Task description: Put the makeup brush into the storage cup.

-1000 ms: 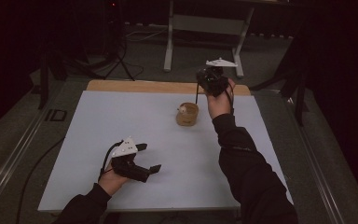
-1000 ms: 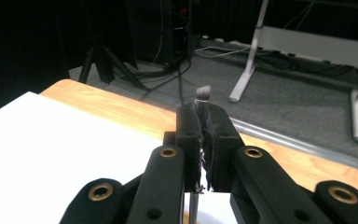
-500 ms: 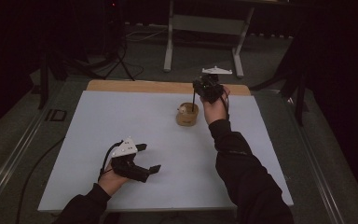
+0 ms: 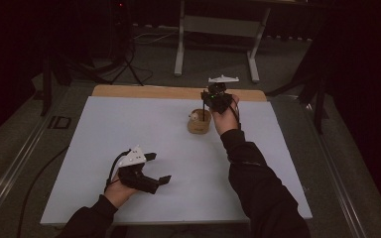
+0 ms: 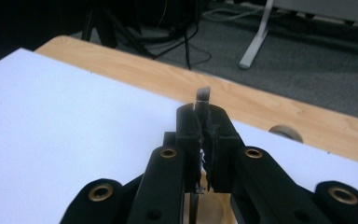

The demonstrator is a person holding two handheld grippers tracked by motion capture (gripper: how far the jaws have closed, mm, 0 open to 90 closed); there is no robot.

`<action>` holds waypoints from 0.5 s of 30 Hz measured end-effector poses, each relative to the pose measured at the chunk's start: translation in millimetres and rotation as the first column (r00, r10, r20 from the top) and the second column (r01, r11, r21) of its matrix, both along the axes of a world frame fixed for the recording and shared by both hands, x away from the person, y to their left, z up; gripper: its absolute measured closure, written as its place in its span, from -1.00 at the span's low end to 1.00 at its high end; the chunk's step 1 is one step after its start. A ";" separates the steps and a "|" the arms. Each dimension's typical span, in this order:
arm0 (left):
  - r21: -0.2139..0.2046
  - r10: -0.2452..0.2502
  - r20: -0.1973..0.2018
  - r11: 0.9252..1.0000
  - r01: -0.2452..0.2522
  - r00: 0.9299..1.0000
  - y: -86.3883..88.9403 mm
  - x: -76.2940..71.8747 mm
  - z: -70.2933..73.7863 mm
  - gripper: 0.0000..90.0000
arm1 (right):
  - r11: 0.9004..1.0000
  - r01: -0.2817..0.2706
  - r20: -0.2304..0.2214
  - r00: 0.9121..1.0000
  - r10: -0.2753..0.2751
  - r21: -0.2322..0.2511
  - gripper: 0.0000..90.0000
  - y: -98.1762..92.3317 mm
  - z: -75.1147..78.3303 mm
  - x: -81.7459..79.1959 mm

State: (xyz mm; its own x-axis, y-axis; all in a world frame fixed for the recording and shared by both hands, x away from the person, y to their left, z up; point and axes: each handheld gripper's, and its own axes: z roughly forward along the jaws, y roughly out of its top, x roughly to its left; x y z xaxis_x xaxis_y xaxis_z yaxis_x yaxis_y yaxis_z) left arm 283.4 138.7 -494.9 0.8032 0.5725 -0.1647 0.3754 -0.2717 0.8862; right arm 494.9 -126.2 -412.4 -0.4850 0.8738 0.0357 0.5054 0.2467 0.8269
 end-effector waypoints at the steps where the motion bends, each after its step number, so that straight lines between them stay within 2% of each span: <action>1: -0.003 -0.001 0.001 1.000 0.001 1.000 0.1 0.0 0.1 -0.95 | 1.000 -0.007 -0.011 1.000 0.007 -0.003 0.90 0.2 -1.1 1.0; 3: -0.001 -0.002 0.000 1.000 0.002 1.000 0.2 0.2 0.0 -0.95 | 1.000 -0.002 -0.025 1.000 0.002 -0.010 0.88 1.0 -2.0 1.6; 5: -0.005 -0.002 -0.004 1.000 0.002 1.000 0.3 0.6 -0.3 -0.95 | 1.000 -0.009 -0.040 0.999 0.010 0.007 0.57 1.2 -1.5 1.9; 6: -0.005 -0.002 -0.004 1.000 0.002 1.000 0.1 0.6 -0.4 -0.95 | 1.000 -0.003 -0.038 0.999 0.003 0.006 0.35 1.4 -0.5 1.3; 9: -0.005 -0.003 -0.004 1.000 0.003 1.000 -0.5 0.3 -0.2 -0.95 | 1.000 -0.009 -0.027 1.000 0.008 -0.020 -0.13 2.2 3.2 -0.7; 11: -0.003 -0.002 -0.005 1.000 0.002 1.000 -0.6 0.5 -0.1 -0.95 | 1.000 -0.010 -0.029 1.000 0.010 -0.014 -0.30 0.8 6.2 -2.2; 12: -0.002 -0.001 -0.006 1.000 0.001 1.000 -0.6 0.7 -0.1 -0.95 | 0.999 -0.041 -0.049 0.998 0.042 0.011 -0.52 -1.5 7.9 -2.3; 13: -0.003 -0.001 -0.007 1.000 0.001 1.000 -0.6 0.8 -0.1 -0.95 | 0.994 -0.095 -0.071 0.993 0.098 0.044 -0.72 -4.3 9.0 -2.2; 15: -0.005 0.001 -0.008 1.000 -0.001 1.000 -1.0 0.8 -0.1 -0.95 | 0.987 -0.143 -0.072 0.986 0.148 0.080 -0.75 -7.8 12.7 -4.6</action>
State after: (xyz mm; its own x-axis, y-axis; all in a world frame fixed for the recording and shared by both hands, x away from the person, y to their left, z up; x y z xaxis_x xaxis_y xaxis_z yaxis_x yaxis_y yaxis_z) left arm 284.2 137.7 -495.1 0.8016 0.5721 -0.1737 0.3822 -0.2671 0.8846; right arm 490.3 -134.0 -399.8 -0.5999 0.7877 0.1399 0.5316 0.2618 0.8055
